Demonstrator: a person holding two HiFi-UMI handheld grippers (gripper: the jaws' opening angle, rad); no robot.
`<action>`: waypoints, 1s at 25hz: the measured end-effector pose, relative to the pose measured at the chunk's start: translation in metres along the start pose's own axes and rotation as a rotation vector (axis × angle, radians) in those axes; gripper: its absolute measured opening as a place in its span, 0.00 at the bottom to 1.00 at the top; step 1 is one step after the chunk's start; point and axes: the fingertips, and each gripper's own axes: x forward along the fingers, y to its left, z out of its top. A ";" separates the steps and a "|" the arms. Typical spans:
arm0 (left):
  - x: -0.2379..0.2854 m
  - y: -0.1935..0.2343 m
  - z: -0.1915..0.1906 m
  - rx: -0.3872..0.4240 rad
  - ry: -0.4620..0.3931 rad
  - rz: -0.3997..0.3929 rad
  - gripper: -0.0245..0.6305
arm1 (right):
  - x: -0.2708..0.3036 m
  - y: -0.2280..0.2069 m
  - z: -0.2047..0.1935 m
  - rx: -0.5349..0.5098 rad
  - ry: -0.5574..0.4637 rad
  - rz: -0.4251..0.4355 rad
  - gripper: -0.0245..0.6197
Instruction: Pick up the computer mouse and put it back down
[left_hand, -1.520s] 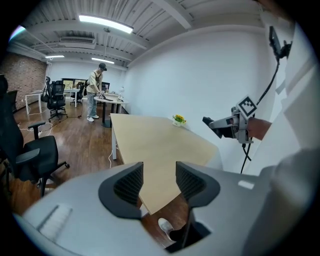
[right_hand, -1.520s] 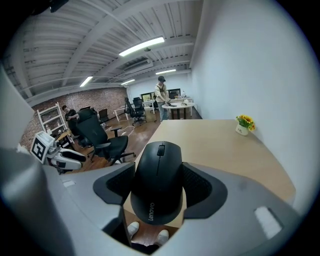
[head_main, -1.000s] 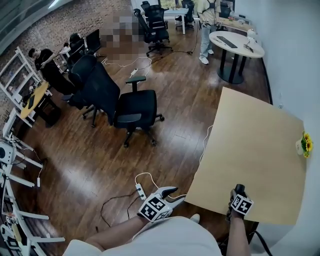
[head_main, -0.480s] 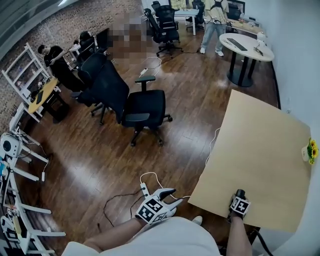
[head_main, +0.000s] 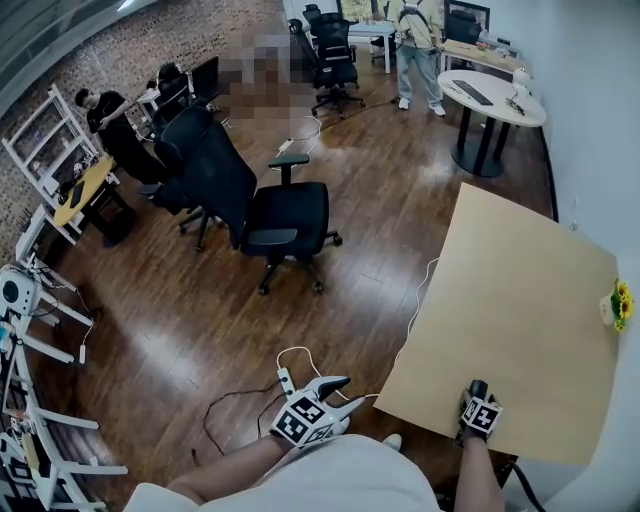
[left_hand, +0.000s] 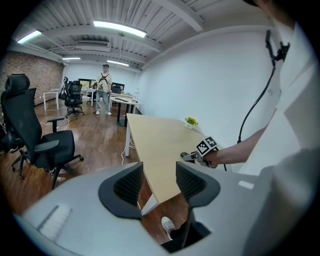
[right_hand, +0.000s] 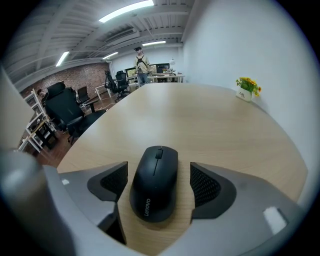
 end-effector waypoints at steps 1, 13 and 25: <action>0.001 -0.001 0.001 0.000 -0.002 -0.004 0.33 | -0.007 0.000 0.003 0.001 -0.014 0.001 0.65; 0.015 -0.005 0.002 0.015 0.005 -0.054 0.33 | -0.125 0.033 0.039 -0.046 -0.156 0.067 0.65; 0.026 -0.006 0.002 0.045 0.015 -0.105 0.33 | -0.220 0.047 0.018 -0.067 -0.231 0.074 0.68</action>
